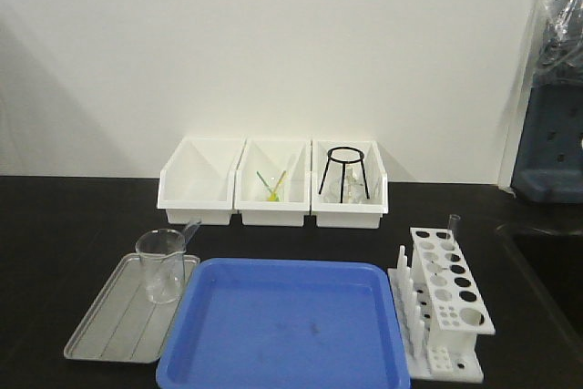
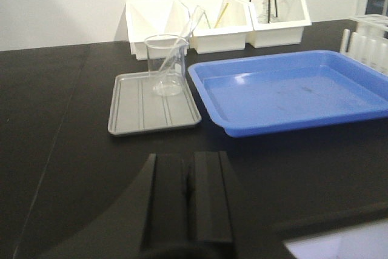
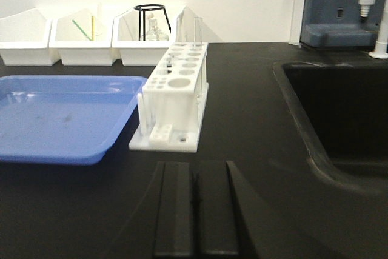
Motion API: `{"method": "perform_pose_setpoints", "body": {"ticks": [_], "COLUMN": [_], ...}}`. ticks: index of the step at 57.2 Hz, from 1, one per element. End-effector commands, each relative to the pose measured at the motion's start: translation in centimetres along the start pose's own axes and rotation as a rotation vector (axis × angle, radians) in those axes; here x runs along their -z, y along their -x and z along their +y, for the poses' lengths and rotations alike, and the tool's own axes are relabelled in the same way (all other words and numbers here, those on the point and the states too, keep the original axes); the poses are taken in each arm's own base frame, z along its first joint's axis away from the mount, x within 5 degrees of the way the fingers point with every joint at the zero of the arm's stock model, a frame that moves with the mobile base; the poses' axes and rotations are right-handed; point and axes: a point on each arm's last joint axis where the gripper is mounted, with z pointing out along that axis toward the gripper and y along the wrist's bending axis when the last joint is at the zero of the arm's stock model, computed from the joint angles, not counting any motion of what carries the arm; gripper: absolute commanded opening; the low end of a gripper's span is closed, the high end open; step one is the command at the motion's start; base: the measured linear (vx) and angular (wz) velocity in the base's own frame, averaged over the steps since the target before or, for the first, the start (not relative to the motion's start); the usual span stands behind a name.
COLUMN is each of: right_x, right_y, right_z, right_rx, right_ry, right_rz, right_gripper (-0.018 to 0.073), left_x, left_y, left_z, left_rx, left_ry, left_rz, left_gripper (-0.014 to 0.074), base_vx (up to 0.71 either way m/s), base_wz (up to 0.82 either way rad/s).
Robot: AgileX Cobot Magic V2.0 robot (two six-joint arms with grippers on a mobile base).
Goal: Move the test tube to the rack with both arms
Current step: 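Drive the base forward toward the bench with the trays and rack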
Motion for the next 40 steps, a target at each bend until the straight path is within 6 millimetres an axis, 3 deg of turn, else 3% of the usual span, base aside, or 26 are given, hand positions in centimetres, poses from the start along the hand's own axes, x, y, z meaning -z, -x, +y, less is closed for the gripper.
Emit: {"method": "perform_pose_setpoints", "body": {"ticks": [1, 40], "right_x": [-0.06, -0.06], "right_y": [0.14, 0.14], "right_z": [0.05, 0.05], "right_rx": [0.011, 0.011], "right_ry": [0.003, 0.003], "right_rz": [-0.071, -0.071], "right_gripper": [-0.0008, -0.0008], "left_x": [0.32, 0.32], "left_y": [1.49, 1.49], "left_z": [-0.01, -0.01], "left_rx": [0.010, 0.010], "left_ry": [-0.001, -0.001], "left_rz": [-0.113, -0.113], "left_gripper": [-0.0007, -0.0007], "base_vx": [0.42, 0.28], "base_wz": [0.03, -0.07]}}
